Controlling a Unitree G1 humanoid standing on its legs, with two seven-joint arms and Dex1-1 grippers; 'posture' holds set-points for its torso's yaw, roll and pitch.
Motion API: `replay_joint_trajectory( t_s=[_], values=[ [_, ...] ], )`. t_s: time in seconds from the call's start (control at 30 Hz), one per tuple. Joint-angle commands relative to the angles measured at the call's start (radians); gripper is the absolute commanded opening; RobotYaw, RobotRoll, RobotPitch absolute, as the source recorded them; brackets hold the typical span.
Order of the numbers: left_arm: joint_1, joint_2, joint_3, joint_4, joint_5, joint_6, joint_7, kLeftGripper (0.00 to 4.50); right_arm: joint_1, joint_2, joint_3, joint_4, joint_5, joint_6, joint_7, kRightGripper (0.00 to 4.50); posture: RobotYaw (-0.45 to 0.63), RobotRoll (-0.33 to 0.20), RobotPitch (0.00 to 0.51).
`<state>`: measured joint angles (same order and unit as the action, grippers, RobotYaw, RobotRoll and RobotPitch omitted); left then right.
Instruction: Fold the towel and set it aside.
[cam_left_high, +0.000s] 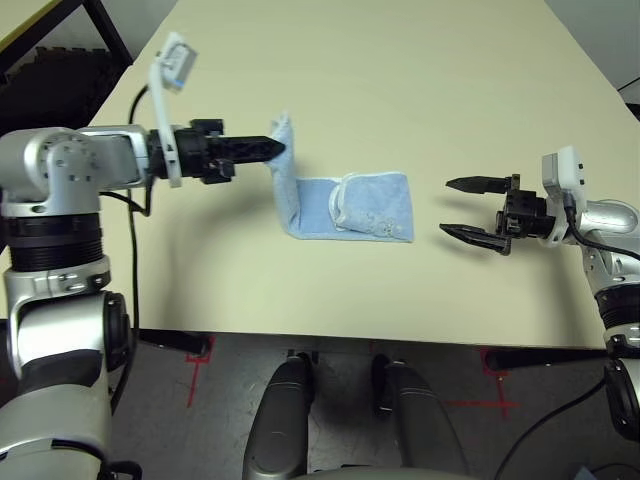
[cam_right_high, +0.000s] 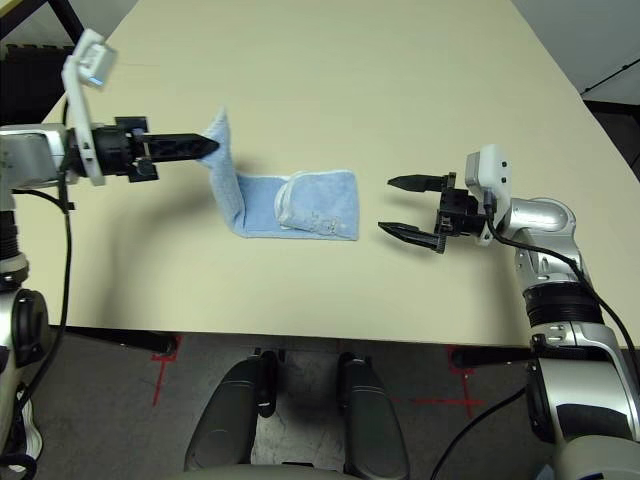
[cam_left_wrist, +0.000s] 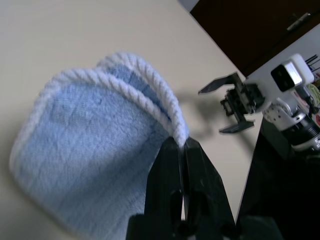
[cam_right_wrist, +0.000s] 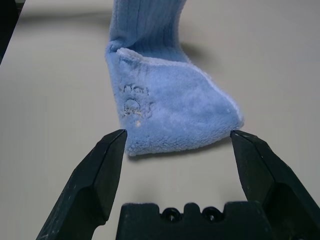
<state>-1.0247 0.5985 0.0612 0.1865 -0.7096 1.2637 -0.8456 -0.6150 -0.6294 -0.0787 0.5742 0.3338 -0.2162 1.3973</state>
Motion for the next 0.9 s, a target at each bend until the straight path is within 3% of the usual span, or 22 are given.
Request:
replay_joint_trajectory(
  t_s=[0.03, 0.3, 0.53, 0.9],
  values=[
    [-0.035, -0.051, -0.056, 0.042, 0.038, -0.055, -0.004, 0.02, 0.016, -0.01, 0.0, -0.008, -0.007, -0.008, -0.004, 4.5, 0.13, 0.0, 0.155],
    [-0.108, -0.107, -0.208, 0.09, 0.085, -0.085, -0.104, 0.02, 0.015, -0.009, 0.0, -0.01, -0.007, -0.009, -0.013, 4.5, 0.13, 0.0, 0.156],
    [-0.165, -0.165, -0.263, 0.134, 0.119, -0.101, -0.146, 0.02, 0.024, -0.009, -0.001, -0.019, -0.006, -0.009, -0.018, 4.5, 0.12, 0.0, 0.157],
    [-0.169, -0.252, -0.344, 0.198, 0.21, -0.162, -0.167, 0.02, 0.036, -0.004, 0.002, -0.038, -0.006, -0.005, -0.031, 4.5, 0.12, 0.0, 0.158]
  ],
)
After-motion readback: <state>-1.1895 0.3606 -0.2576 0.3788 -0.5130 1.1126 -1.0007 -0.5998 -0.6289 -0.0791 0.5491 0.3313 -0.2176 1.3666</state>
